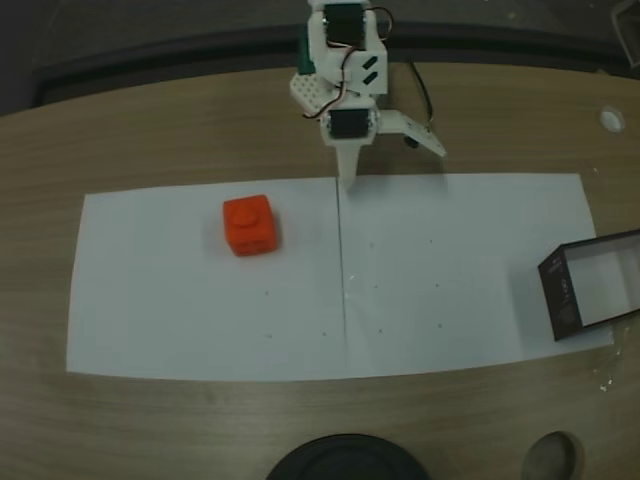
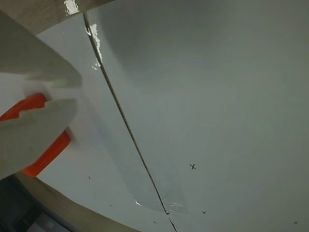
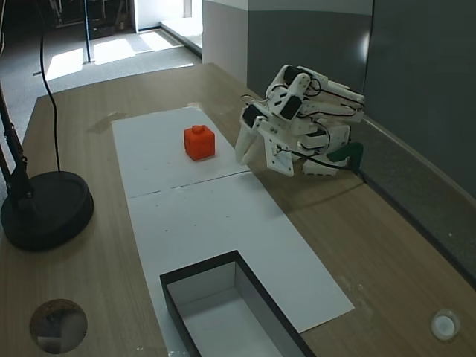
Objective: Grab a orange square and put it in the box.
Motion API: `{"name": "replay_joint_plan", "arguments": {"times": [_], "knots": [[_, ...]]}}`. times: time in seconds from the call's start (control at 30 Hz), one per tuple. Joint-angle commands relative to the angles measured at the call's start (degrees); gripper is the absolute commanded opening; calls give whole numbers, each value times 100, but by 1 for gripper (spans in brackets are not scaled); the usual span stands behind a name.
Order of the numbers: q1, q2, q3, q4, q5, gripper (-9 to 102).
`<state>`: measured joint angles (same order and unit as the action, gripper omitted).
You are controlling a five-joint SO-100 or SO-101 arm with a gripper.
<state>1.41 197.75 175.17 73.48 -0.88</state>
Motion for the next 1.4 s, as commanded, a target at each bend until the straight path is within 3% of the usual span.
{"name": "replay_joint_plan", "arguments": {"times": [0.0,0.97,1.1,1.2,1.37], "knots": [[18,114,-325,62,0,0],[-26,114,-316,-70,-26,0],[1125,114,-571,-1248,-308,8],[2145,18,-1266,-1846,220,18],[2742,-712,-2443,-1292,369,34]]}}
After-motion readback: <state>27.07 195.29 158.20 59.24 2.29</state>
